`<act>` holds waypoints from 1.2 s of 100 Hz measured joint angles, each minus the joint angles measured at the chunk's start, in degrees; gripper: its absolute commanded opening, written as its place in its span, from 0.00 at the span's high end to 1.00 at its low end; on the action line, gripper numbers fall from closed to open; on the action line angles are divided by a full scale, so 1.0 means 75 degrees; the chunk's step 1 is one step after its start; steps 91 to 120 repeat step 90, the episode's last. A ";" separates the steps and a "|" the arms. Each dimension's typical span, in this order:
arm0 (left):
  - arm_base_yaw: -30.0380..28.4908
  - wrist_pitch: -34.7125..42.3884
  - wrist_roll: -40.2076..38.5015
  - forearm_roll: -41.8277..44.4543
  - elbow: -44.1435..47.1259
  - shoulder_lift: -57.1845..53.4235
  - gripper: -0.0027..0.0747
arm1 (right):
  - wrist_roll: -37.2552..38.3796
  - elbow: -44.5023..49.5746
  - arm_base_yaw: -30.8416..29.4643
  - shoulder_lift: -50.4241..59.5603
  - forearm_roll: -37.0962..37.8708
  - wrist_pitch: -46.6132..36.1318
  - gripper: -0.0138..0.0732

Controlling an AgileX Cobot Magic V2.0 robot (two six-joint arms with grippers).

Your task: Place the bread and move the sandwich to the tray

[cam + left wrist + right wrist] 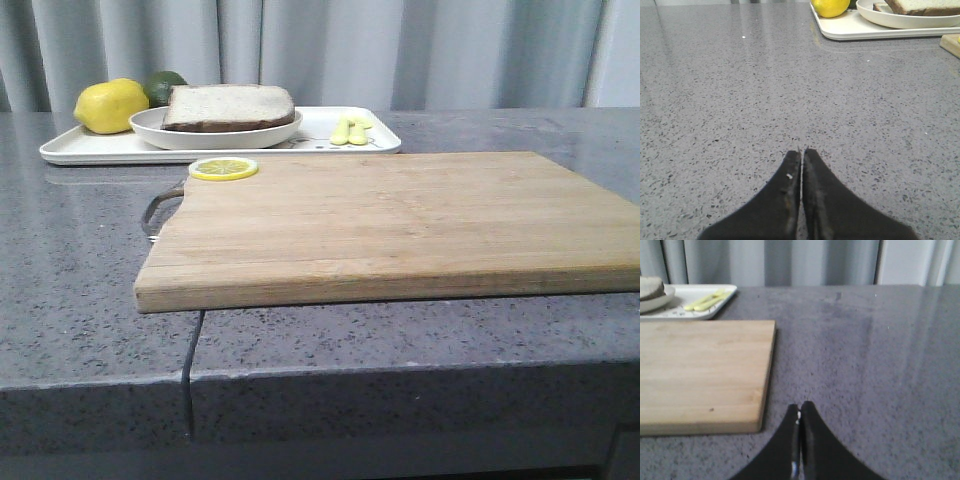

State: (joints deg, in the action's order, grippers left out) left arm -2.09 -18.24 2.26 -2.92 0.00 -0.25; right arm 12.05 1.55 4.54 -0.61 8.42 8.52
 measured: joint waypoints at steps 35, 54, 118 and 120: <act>0.0000 0.0000 0.0000 0.0000 0.0000 0.0000 0.99 | -0.0900 0.0000 -0.0029 0.0154 -0.0963 0.1513 0.91; 0.0000 0.0000 0.0000 0.0000 0.0000 0.0000 0.99 | -0.0918 -0.0015 -0.0029 0.0154 -0.0979 0.1623 0.91; 0.0000 0.0000 0.0000 0.0000 0.0000 0.0000 0.99 | -0.0937 -0.0015 -0.0029 0.0154 -0.0991 0.1623 0.91; 0.0000 0.0000 0.0000 0.0000 0.0000 0.0000 0.99 | -0.0937 -0.0015 -0.0029 0.0154 -0.0991 0.1623 0.91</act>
